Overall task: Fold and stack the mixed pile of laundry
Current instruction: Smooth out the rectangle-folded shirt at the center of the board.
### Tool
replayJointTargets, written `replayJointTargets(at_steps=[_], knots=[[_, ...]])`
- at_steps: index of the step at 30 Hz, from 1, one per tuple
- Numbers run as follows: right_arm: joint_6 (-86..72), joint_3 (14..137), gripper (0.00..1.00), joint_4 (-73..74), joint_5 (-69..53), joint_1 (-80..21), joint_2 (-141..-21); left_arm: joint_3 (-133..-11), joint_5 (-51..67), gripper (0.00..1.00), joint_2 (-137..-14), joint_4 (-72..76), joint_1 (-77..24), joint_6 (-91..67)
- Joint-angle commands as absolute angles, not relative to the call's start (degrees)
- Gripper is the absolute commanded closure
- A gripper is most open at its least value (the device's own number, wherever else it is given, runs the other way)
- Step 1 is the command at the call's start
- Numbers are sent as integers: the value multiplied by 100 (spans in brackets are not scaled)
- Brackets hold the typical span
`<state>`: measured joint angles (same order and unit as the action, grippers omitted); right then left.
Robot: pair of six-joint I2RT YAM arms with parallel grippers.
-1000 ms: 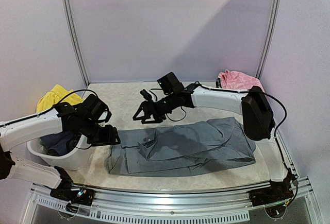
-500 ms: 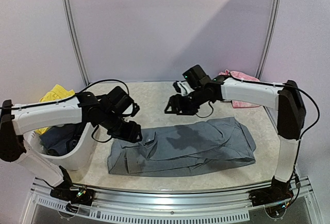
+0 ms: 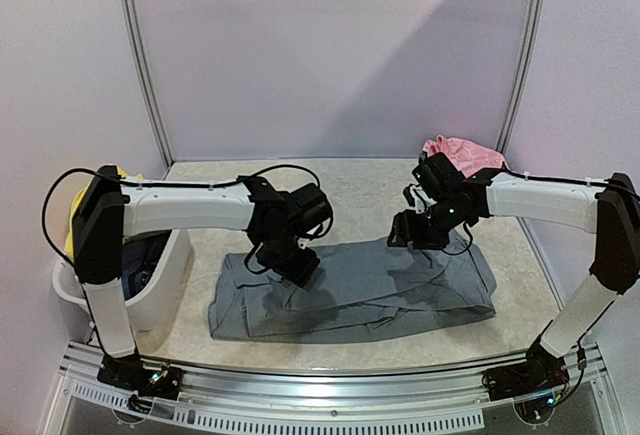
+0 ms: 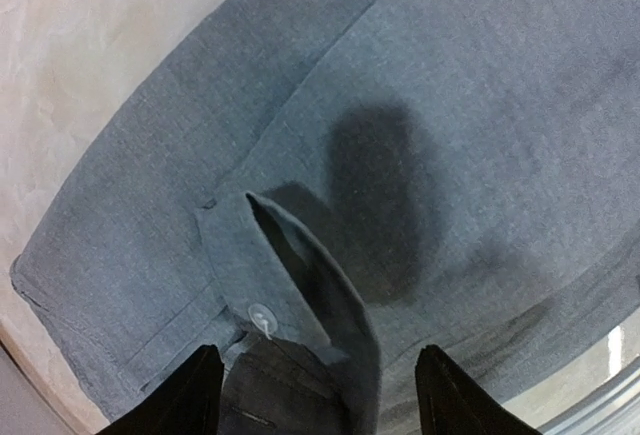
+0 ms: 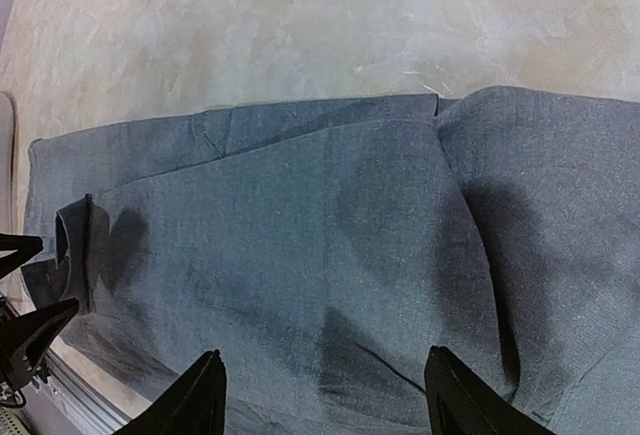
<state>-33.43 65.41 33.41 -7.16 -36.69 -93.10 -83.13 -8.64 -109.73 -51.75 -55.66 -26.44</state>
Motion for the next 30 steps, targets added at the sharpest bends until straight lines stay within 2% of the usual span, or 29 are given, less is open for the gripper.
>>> replayJointTargets(at_steps=[1, 3, 11, 12, 23, 30], knots=[[-3364, 6464, 31, 3413, -527, -3669, -9088, -8543, -1361, 34, -11258, -5408, -5652, -2555], [-3350, 6488, 31, 3455, -530, -3666, -9094, -8551, -1377, 40, -11364, -5357, -5656, -2499], [-3340, 6712, 31, 3552, -569, -3672, -9265, -8150, -1680, 96, -11005, -5219, -5612, -2562], [-3340, 6745, 31, 3563, -573, -3669, -9286, -8107, -1696, 100, -10888, -5181, -5600, -2559], [-3445, 7024, 32, 3602, -602, -3667, -9527, -7528, -1713, 100, -9780, -4377, -5257, -1953], [-3539, 6917, 32, 3536, -759, -3667, -9623, -6519, -1926, 100, -9312, -3601, -4949, -1887]])
